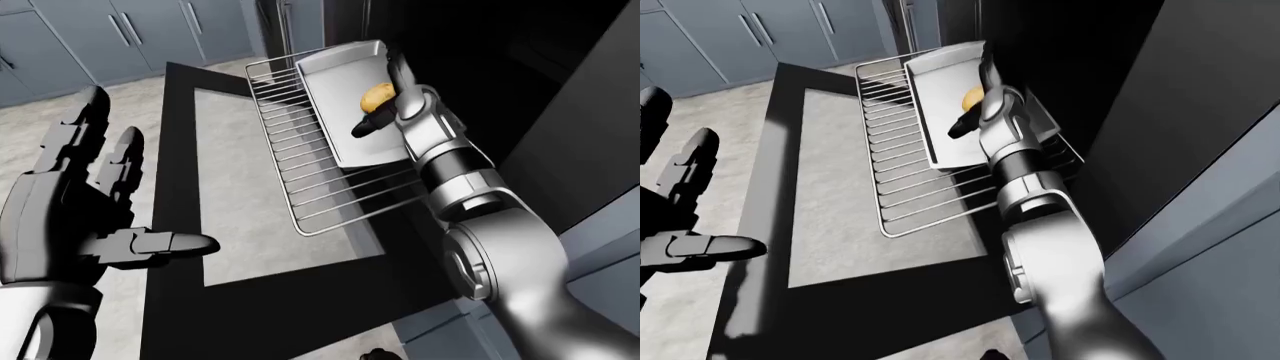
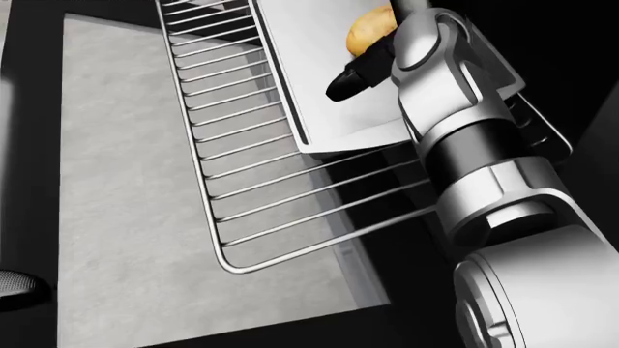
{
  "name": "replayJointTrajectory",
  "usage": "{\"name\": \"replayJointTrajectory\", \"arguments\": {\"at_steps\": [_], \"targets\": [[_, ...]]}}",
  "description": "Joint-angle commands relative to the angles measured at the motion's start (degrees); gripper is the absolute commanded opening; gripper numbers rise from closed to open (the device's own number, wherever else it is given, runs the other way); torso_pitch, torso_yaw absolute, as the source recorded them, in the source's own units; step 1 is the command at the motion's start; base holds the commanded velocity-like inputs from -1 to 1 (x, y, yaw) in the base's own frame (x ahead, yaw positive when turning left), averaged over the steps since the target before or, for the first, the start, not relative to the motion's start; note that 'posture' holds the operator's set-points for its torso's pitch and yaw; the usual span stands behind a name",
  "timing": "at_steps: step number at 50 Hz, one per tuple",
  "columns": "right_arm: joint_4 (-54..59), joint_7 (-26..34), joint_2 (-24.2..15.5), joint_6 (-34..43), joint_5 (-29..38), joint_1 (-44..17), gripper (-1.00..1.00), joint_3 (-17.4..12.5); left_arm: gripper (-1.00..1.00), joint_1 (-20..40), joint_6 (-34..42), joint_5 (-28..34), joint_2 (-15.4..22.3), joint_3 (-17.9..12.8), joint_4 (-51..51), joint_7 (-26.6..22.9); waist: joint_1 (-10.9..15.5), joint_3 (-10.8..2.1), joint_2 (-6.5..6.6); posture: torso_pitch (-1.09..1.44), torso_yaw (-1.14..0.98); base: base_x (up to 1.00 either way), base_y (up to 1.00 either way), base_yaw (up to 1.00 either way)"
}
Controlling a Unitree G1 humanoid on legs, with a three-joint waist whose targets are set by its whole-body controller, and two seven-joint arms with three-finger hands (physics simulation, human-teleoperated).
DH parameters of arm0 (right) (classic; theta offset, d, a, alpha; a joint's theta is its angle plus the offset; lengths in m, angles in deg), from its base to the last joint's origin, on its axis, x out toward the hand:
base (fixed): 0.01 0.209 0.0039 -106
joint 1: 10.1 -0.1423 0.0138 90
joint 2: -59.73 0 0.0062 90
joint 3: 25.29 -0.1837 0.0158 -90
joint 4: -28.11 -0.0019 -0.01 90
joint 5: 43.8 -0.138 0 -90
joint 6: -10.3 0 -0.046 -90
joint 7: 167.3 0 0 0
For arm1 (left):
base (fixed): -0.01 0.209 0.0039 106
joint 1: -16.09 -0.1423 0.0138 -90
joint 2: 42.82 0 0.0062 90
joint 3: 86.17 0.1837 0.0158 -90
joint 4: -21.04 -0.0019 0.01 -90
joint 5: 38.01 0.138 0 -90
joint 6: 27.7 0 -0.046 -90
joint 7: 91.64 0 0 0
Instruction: Pick the potato from the oven and place it on the plate on the counter.
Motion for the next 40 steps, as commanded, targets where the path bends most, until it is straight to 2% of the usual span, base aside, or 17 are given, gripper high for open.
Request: {"name": "replayJointTrajectory", "arguments": {"at_steps": [1,7,17,22,31,34,36,40], "targets": [[-1.6,-1.3,-0.4,-1.9,1.5,-2.1,0.76,0.9,1.00,0.7,-1.7,-0.7,1.0,-1.4,1.0,0.2,0.0,-1.75,0.15,0.20,0.00,0.00,0.00,0.00],[1.0,-3.3,-1.0,-2.9,4.2,-1.3,0.69,1.3,1.00,0.2,-2.3,-2.2,1.7,-2.2,1.0,0.9,0.1,-1.67,0.11,0.20,0.00,0.00,0.00,0.00],[3.4,-5.1,-1.5,-2.4,5.3,0.5,0.22,0.4,1.00,-1.6,-4.3,-3.0,1.9,-2.6,0.9,1.1,0.4,-1.81,-0.03,0.20,0.00,0.00,0.00,0.00],[3.3,-5.1,-1.4,-2.4,5.6,0.9,-0.09,0.5,1.00,-1.4,-4.0,-3.8,2.2,-3.0,1.1,1.6,0.5,-1.91,-0.24,0.20,0.00,0.00,0.00,0.00],[5.0,-7.3,0.0,-3.2,10.7,3.9,-0.28,2.7,1.00,-2.1,-4.9,-5.3,2.8,-4.2,0.8,1.7,0.3,-2.17,-0.22,0.20,0.00,0.00,0.00,0.00],[5.5,-8.5,0.5,-3.7,12.4,4.7,-0.47,3.0,1.00,-2.6,-5.4,-5.3,2.8,-4.3,0.9,1.6,0.4,-2.30,-0.23,0.20,0.00,0.00,0.00,0.00],[4.5,-8.6,0.7,-4.1,12.1,4.3,-1.00,2.3,1.00,-2.6,-5.5,-5.3,2.8,-4.3,0.8,1.7,0.4,-2.45,-0.27,0.20,0.00,0.00,0.00,0.00],[2.0,-8.6,0.0,-4.1,10.7,3.3,-1.00,0.9,1.00,-2.5,-5.4,-5.7,2.9,-4.3,0.8,2.0,0.6,-2.53,-0.40,0.20,0.00,0.00,0.00,0.00]]}}
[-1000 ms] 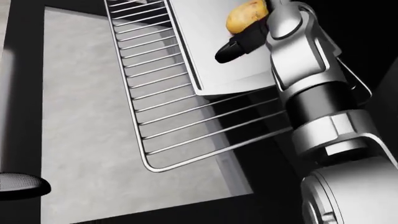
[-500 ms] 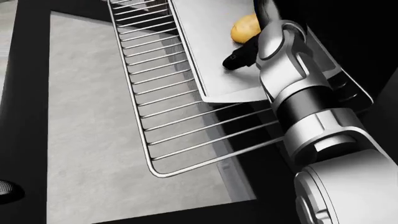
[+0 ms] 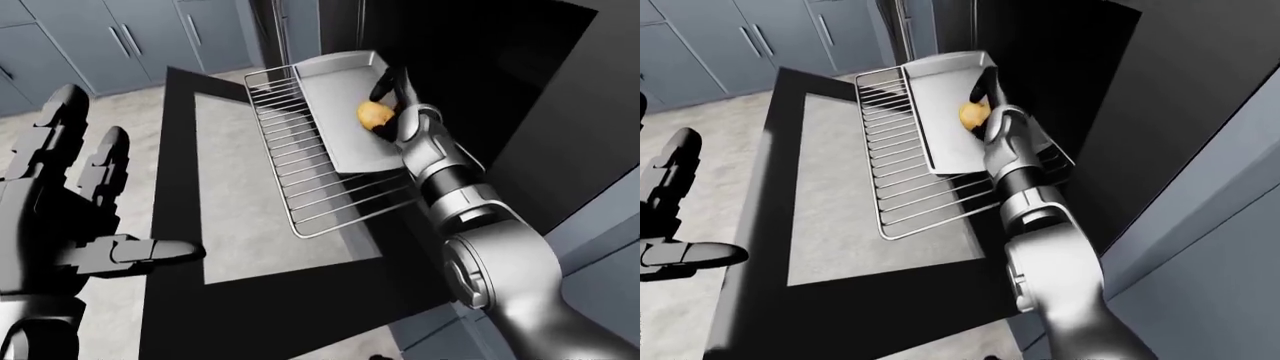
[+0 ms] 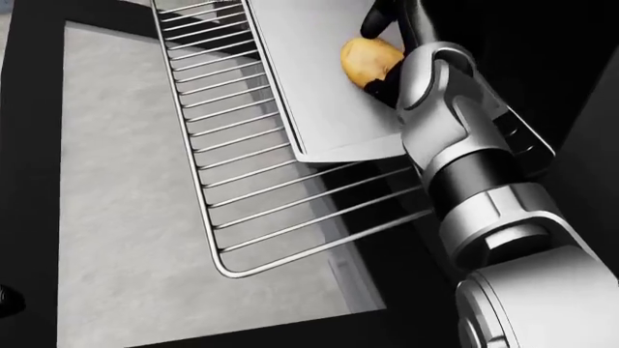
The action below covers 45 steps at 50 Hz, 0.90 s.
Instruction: Pick the potato from the oven and place it on the plate on the counter.
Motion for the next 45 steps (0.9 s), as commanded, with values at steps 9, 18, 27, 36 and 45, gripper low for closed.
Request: {"name": "replayJointTrajectory", "arguments": {"at_steps": [9,18,27,36,45], "targets": [[-14.2,6.8,-0.4,5.1,-2.0,-2.5,-1.00,0.3,1.00,1.3,-1.3,-0.8,1.3,-0.5,1.0,1.3,0.1,-0.39,0.11,0.20,0.00,0.00,0.00,0.00],[-34.1,15.8,0.4,12.8,0.9,0.1,-1.00,0.5,1.00,1.5,-1.1,-3.6,2.7,-2.1,0.9,2.8,0.4,0.43,-0.09,0.20,0.00,0.00,0.00,0.00],[-54.3,26.3,2.9,19.7,6.3,5.8,-1.00,1.6,1.00,1.2,-1.9,-9.1,5.7,-4.3,0.4,6.2,0.4,0.56,-0.20,0.20,0.00,0.00,0.00,0.00],[-58.2,29.3,3.8,19.9,9.0,7.4,-1.00,1.5,1.00,0.7,-2.8,-13.9,8.7,-6.0,0.0,9.3,-0.1,-1.20,0.48,0.20,0.00,-0.02,0.01,0.00],[-59.1,30.1,3.7,19.0,9.3,8.3,-1.00,1.0,1.00,0.4,-3.8,-15.2,9.9,-5.7,-0.4,10.4,-0.6,-1.85,1.56,0.20,0.00,-0.13,0.08,0.00]]}}
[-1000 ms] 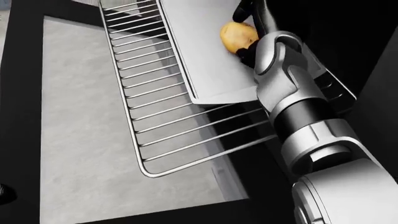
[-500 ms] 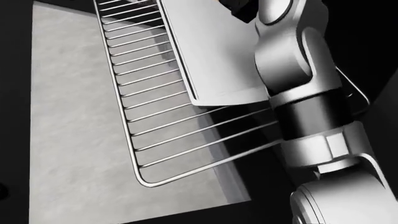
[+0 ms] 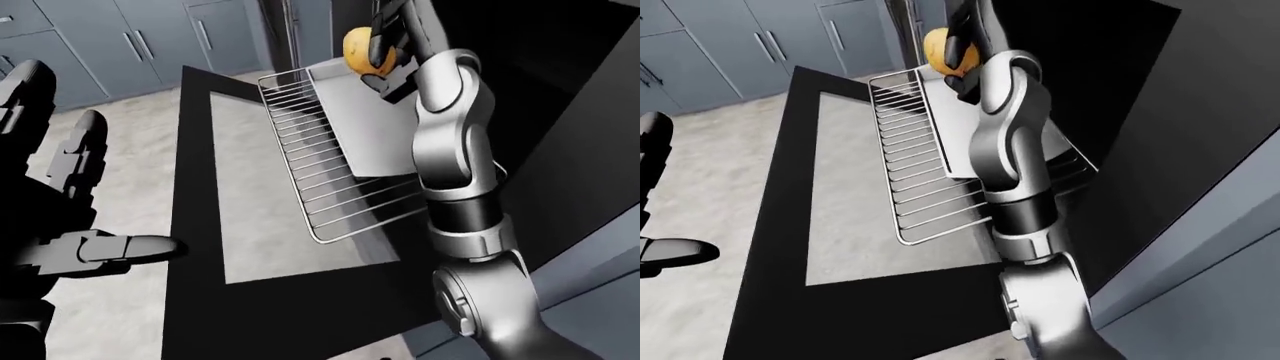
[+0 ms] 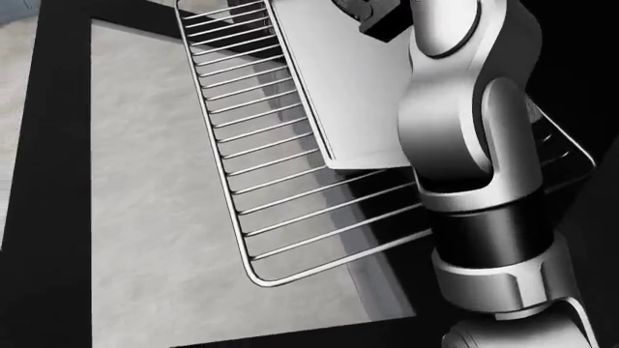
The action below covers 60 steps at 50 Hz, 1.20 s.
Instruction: Pick the potato from the oven and place it on the plate on the counter.
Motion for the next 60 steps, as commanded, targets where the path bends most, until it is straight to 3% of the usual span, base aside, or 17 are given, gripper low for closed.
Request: {"name": "replayJointTrajectory", "arguments": {"at_steps": [1,8,12,14,27,31,33,34,36,43,47,49,50,51,55,57,60], "targets": [[-1.7,-0.6,0.0,-1.1,0.1,-1.8,-1.00,0.1,1.00,0.3,-1.8,0.4,0.8,-1.0,0.5,0.2,0.2,-1.41,0.07,0.20,0.00,-0.20,0.13,0.00],[-4.4,1.1,0.1,0.4,0.5,-2.3,-1.00,0.1,1.00,0.1,-1.9,-1.2,1.3,-1.7,0.9,1.2,0.1,-1.06,-0.56,0.20,0.00,-0.21,0.13,0.00],[-4.4,1.1,0.4,0.6,0.1,-2.5,-1.00,0.2,1.00,-1.2,-2.5,-2.2,1.3,-3.2,1.0,0.8,0.0,-1.07,-3.41,0.20,0.00,-0.24,0.13,0.00],[-4.2,0.9,0.5,0.7,0.0,-2.8,-1.00,0.1,1.00,-1.1,-2.6,-2.3,1.6,-3.2,0.8,0.9,0.1,-1.28,-2.24,0.20,0.00,-0.25,0.12,0.00],[-6.7,2.6,1.6,2.2,0.9,-3.1,-1.00,0.8,1.00,-1.1,-2.7,-2.2,2.1,-3.5,0.2,0.6,0.1,-1.19,-3.12,0.20,0.00,-0.27,0.48,0.00],[-6.7,3.2,1.4,2.8,1.9,-3.6,-1.00,0.9,1.00,-1.1,-2.8,-2.9,2.6,-4.0,0.1,0.9,-0.1,0.21,-0.13,0.20,0.00,-0.04,0.75,0.25],[-6.7,2.9,1.4,2.4,1.7,-3.3,-1.00,0.6,1.00,-0.9,-2.8,-3.1,2.8,-3.9,0.1,1.1,-0.4,-0.80,9.91,0.20,0.00,0.00,0.00,1.00],[-6.6,2.9,1.4,2.3,1.6,-3.3,-1.00,0.5,1.00,-0.9,-2.8,-3.2,2.9,-4.0,0.0,1.2,0.7,1.86,5.72,0.20,0.00,0.00,0.00,1.00],[-7.5,3.6,1.1,2.7,1.9,-3.4,-1.00,0.6,1.00,-1.0,-2.9,-3.0,2.7,-3.8,0.1,1.1,0.6,-1.35,5.18,0.20,0.00,0.00,0.00,1.00],[-9.5,5.4,0.7,3.8,2.5,-4.2,-1.00,0.3,1.00,-1.0,-3.0,-3.0,2.5,-3.4,0.4,1.5,2.0,0.23,0.04,0.20,0.00,0.00,0.00,1.00],[-9.9,6.1,0.1,4.1,2.7,-4.7,-1.00,0.1,1.00,-1.1,-3.0,-3.1,2.5,-3.6,0.4,1.4,2.1,-0.47,-2.57,0.20,0.00,0.00,0.00,1.00],[-10.1,6.5,0.2,4.3,2.7,-4.7,-1.00,0.2,1.00,-1.2,-3.1,-2.6,2.4,-3.3,0.4,1.2,2.2,-1.44,-5.50,0.20,0.00,0.00,0.00,1.00],[-10.3,6.5,0.2,4.4,2.8,-4.7,-1.00,0.2,1.00,-1.2,-3.1,-2.4,2.3,-3.2,0.4,1.1,2.1,-3.52,-7.93,0.20,0.00,0.00,0.00,1.00],[-10.7,6.9,0.3,4.7,3.0,-4.6,-1.00,0.3,1.00,-1.1,-3.0,-2.5,2.3,-3.2,0.5,1.2,0.8,-0.78,-4.40,0.20,0.00,0.00,0.00,1.00],[-10.8,6.8,0.6,4.8,3.2,-4.9,-1.00,0.3,1.00,-1.0,-2.9,-3.0,2.4,-3.5,0.5,1.5,0.4,-0.75,-3.40,0.20,0.00,0.00,0.25,0.75],[-10.9,6.6,0.7,4.9,3.2,-5.1,-1.00,0.2,1.00,-1.2,-2.9,-3.1,2.4,-3.8,0.4,1.4,2.5,-0.50,-5.48,0.20,0.00,0.00,1.00,0.00],[-11.5,6.6,0.9,5.1,3.2,-4.5,-1.00,0.4,1.00,-1.0,-3.0,-2.9,2.5,-3.3,0.3,1.5,3.2,0.13,-4.41,0.20,0.00,0.00,1.00,0.00]]}}
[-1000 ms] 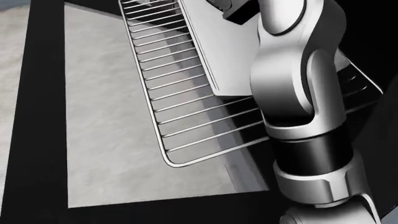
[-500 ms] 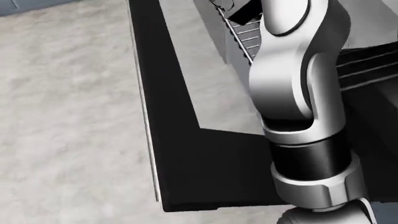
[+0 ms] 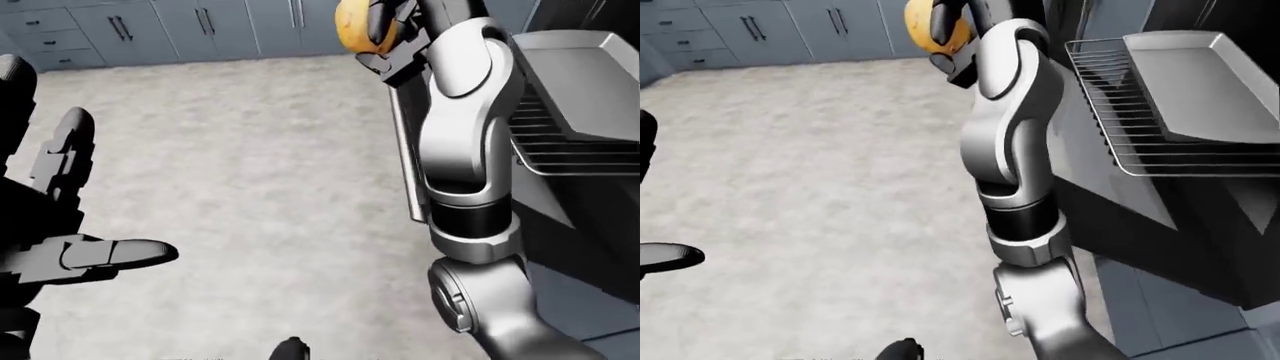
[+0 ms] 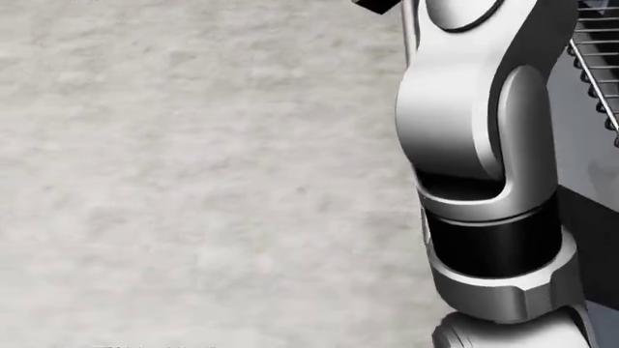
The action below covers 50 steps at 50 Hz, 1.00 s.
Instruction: Pick the potato from the oven and place it on the plate on the counter.
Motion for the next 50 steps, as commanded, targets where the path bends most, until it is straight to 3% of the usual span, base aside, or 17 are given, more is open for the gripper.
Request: {"name": "replayJointTrajectory", "arguments": {"at_steps": [1,10,12,13,14,22,23,24,25,28,30,32,33,34,37,44,50], "targets": [[-2.3,-1.0,-0.1,-0.5,0.6,-1.5,-1.00,-0.5,1.00,0.6,-1.4,1.0,0.7,-0.3,0.0,-0.2,0.2,-1.02,-0.28,0.20,0.00,0.00,1.00,0.00],[-6.0,-1.0,1.1,0.0,0.0,2.0,-1.00,-0.2,1.00,2.4,-1.0,7.3,-2.4,5.1,-0.4,-1.9,-1.4,-0.68,4.24,0.20,0.00,0.00,1.00,0.00],[-6.7,-1.5,1.5,-0.1,-0.5,3.5,-1.00,-0.1,1.00,2.9,-0.5,7.5,-3.0,5.6,0.1,-1.4,-1.9,-1.45,7.03,0.20,0.00,0.00,1.00,0.00],[-7.4,-1.5,1.6,0.0,-0.7,4.1,-1.00,-0.1,1.00,3.1,-0.4,8.0,-3.3,6.2,0.1,-1.5,-1.9,-2.57,10.31,0.20,0.00,0.00,1.00,0.00],[-8.0,-1.3,1.5,0.2,-0.8,4.3,-1.00,-0.1,1.00,3.3,-0.3,8.3,-3.4,6.4,0.1,-1.6,-1.5,-1.64,7.75,0.20,0.00,0.00,1.00,0.00],[-16.4,-1.0,1.2,0.9,-2.9,13.2,-1.00,-0.6,1.00,6.3,0.6,9.6,-3.0,8.8,-1.6,-0.6,-1.4,-0.24,2.99,0.20,0.00,0.00,1.00,0.00],[-18.0,-0.7,1.0,1.2,-2.9,14.5,-1.00,-0.6,1.00,6.5,0.9,8.8,-2.9,8.2,-1.5,-0.3,-1.6,-1.04,1.51,0.20,0.00,0.00,1.00,0.00],[-19.9,-0.3,1.0,1.4,-2.8,16.2,-1.00,-0.3,1.00,6.5,1.2,8.0,-2.7,7.6,-1.1,0.0,-2.9,-2.55,-1.76,0.20,0.00,0.00,1.00,0.00],[-20.7,-0.4,1.0,1.1,-3.0,17.5,-1.00,-0.3,1.00,6.6,1.2,7.6,-2.5,7.5,-1.2,0.4,-2.5,-0.93,0.07,0.20,0.00,0.00,1.00,0.00],[-21.9,-0.8,1.1,0.9,-3.9,19.4,-1.00,-0.6,1.00,6.7,1.0,8.2,-2.7,9.1,-0.8,0.9,-2.8,-3.55,-0.85,0.20,0.00,0.09,1.00,0.00],[-22.9,-1.6,1.2,0.4,-5.0,21.7,-1.00,-0.9,1.00,7.0,1.2,8.3,-2.9,9.5,-0.7,1.1,-5.1,-0.53,0.61,0.20,0.00,0.61,0.83,0.00],[-23.5,-3.2,1.8,-0.4,-6.4,24.5,-1.00,-0.6,1.00,7.1,1.3,9.6,-3.8,11.4,-0.2,1.4,-6.5,0.42,4.09,0.20,0.00,0.75,0.66,0.00],[-23.3,-4.3,2.0,-1.4,-7.4,26.1,-1.00,-0.6,1.00,7.3,1.4,10.5,-4.5,12.6,0.2,1.3,-6.6,-0.85,7.95,0.20,0.00,0.77,0.62,0.00],[-23.3,-4.9,1.8,-1.8,-8.2,26.8,-1.00,-0.9,1.00,7.8,1.7,10.9,-4.8,13.2,0.1,1.4,-7.1,1.08,6.50,0.20,0.00,0.77,0.61,0.00],[-23.9,-5.5,0.4,-1.4,-10.0,27.2,-1.00,-2.1,1.00,8.4,2.5,11.3,-5.5,13.4,0.5,1.2,-6.0,-1.04,3.92,0.20,0.00,0.81,0.51,0.00],[-24.3,-7.5,-1.0,-0.8,-12.9,28.5,-1.00,-2.6,1.00,7.8,2.8,14.7,-7.7,14.5,1.4,-0.9,-8.0,-1.24,3.05,0.20,0.00,0.99,0.01,0.00],[-24.8,-8.1,-1.5,-0.4,-13.6,28.9,-1.00,-2.8,1.00,7.9,3.5,14.2,-7.5,13.1,1.8,-1.4,-7.5,-1.33,3.98,0.20,0.00,1.00,0.00,0.00]]}}
